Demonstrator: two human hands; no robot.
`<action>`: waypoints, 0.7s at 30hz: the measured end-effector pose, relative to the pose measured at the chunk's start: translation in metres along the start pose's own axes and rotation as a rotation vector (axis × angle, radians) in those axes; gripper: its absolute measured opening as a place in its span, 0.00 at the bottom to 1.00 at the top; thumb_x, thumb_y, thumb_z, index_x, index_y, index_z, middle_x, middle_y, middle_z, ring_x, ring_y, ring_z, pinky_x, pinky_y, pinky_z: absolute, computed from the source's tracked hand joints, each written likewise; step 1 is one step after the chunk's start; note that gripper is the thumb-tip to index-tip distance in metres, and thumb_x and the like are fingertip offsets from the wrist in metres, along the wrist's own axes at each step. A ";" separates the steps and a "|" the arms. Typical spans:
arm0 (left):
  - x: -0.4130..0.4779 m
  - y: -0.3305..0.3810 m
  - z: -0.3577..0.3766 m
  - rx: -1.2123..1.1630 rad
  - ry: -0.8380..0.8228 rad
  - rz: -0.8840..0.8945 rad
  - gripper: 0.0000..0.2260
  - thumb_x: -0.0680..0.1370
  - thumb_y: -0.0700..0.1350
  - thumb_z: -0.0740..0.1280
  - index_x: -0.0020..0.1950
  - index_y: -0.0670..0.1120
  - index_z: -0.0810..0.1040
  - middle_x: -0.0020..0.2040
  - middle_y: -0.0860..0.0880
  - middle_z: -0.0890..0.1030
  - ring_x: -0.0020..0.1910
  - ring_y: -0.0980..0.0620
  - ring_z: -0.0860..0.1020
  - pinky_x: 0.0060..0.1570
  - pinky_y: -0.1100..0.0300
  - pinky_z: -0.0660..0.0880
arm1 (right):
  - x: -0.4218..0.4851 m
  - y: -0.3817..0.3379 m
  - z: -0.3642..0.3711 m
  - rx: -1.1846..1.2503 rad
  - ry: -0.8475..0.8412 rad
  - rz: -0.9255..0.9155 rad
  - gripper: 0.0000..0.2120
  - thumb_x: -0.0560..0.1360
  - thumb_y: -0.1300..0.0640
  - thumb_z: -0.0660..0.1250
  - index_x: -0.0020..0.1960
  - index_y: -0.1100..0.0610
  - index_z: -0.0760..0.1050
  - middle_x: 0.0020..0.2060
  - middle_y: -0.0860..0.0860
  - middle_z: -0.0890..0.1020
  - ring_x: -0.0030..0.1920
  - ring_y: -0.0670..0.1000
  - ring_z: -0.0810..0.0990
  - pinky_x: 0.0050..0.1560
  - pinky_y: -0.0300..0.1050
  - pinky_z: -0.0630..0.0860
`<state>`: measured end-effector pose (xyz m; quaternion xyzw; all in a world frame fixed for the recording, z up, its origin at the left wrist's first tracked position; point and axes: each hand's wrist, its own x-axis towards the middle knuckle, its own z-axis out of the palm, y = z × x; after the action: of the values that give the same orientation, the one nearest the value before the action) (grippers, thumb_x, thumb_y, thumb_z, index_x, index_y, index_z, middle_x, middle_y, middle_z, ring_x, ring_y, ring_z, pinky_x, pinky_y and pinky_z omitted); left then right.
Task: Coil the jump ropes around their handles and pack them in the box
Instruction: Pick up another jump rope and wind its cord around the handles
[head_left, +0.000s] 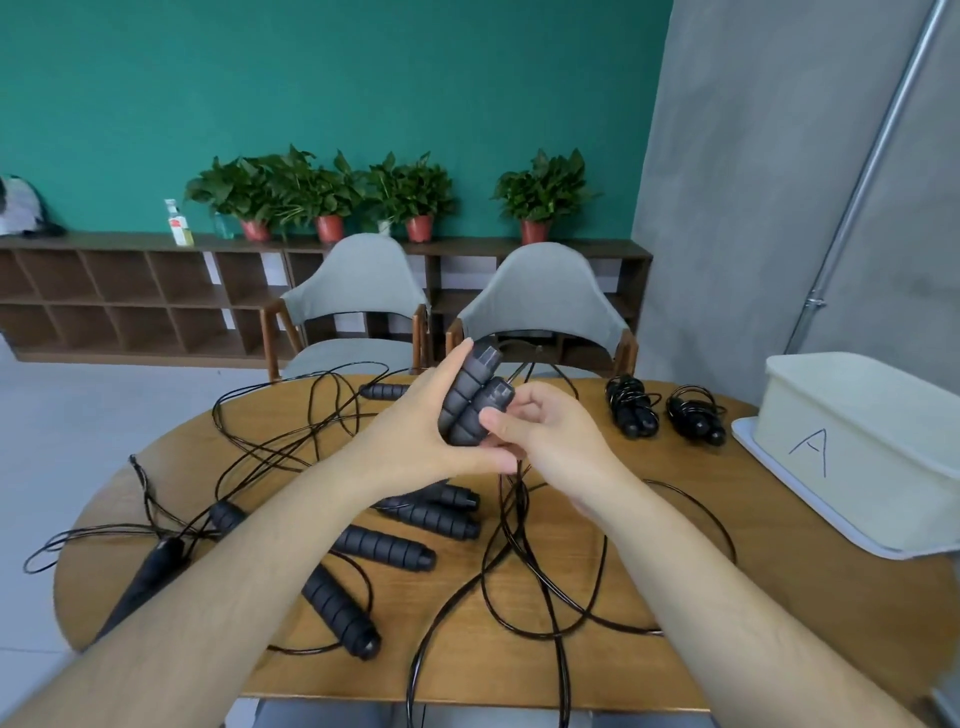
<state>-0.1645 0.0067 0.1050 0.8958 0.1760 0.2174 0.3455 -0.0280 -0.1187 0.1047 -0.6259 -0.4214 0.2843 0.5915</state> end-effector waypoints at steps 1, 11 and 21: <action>-0.001 -0.001 -0.003 0.066 -0.016 0.026 0.58 0.64 0.66 0.80 0.81 0.64 0.44 0.79 0.64 0.58 0.76 0.65 0.61 0.71 0.62 0.63 | 0.000 0.001 0.001 0.032 -0.009 -0.004 0.07 0.78 0.60 0.71 0.53 0.61 0.76 0.44 0.57 0.86 0.43 0.53 0.87 0.45 0.44 0.82; -0.001 0.000 -0.014 0.620 0.233 0.194 0.37 0.70 0.58 0.73 0.76 0.56 0.61 0.55 0.58 0.70 0.49 0.56 0.75 0.39 0.61 0.73 | -0.008 -0.007 0.004 0.091 0.010 -0.038 0.08 0.79 0.59 0.70 0.56 0.59 0.77 0.47 0.57 0.85 0.46 0.51 0.87 0.49 0.47 0.84; -0.009 -0.015 -0.002 0.736 0.204 0.281 0.39 0.71 0.59 0.68 0.80 0.51 0.61 0.63 0.56 0.75 0.61 0.54 0.70 0.56 0.57 0.66 | -0.015 0.000 -0.020 -0.897 0.126 -0.457 0.44 0.67 0.29 0.71 0.75 0.48 0.63 0.71 0.44 0.69 0.72 0.43 0.62 0.76 0.50 0.58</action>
<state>-0.1757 0.0141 0.0934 0.9488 0.1510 0.2727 -0.0503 -0.0183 -0.1412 0.1049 -0.7261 -0.5916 -0.0998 0.3359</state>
